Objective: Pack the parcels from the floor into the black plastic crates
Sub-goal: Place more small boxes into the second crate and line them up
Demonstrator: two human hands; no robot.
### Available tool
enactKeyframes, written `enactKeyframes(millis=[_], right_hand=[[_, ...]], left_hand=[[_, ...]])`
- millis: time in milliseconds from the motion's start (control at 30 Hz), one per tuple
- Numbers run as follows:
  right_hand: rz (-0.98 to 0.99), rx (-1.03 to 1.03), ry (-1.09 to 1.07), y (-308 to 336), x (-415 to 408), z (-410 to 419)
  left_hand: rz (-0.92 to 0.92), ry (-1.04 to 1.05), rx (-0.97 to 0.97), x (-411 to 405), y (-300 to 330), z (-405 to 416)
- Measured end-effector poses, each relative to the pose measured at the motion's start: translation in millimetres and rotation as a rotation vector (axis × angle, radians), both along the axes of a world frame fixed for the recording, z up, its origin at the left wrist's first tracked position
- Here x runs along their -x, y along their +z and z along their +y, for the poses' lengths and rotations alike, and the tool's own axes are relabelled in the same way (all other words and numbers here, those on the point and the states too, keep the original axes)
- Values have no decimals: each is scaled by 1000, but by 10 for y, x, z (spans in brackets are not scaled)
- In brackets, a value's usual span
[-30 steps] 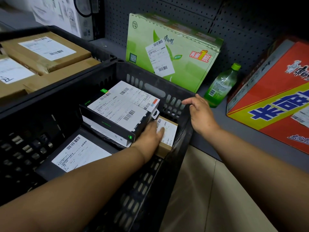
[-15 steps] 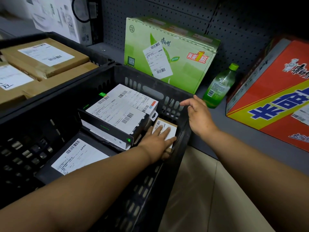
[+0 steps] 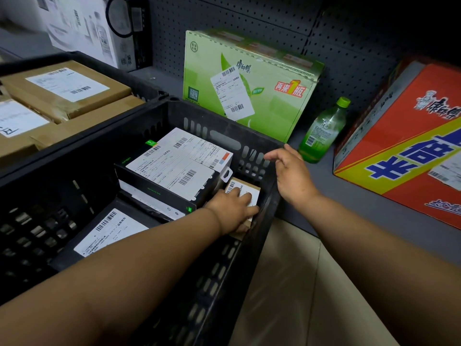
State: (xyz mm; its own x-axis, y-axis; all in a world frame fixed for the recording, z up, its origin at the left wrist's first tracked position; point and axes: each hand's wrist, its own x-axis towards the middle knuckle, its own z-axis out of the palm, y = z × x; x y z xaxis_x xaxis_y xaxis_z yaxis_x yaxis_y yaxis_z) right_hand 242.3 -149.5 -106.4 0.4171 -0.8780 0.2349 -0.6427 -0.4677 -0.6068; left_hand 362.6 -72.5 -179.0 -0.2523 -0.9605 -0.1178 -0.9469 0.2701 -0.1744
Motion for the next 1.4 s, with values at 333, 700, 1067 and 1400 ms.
enactKeyframes(millis=[333,700,1067,1400], right_hand=[[4,-5,-12,-47,3,-46],[28,14,-2,23,1,8],[251,-113,211,453,-23,83],[1055,-136,308,559,-283,43]], left_hand=[[32,63,-112,-3,36,19],[284,143,-46,7,170,125],[561,61,256,-213,546,323],[838,358,105,-161,289,245]])
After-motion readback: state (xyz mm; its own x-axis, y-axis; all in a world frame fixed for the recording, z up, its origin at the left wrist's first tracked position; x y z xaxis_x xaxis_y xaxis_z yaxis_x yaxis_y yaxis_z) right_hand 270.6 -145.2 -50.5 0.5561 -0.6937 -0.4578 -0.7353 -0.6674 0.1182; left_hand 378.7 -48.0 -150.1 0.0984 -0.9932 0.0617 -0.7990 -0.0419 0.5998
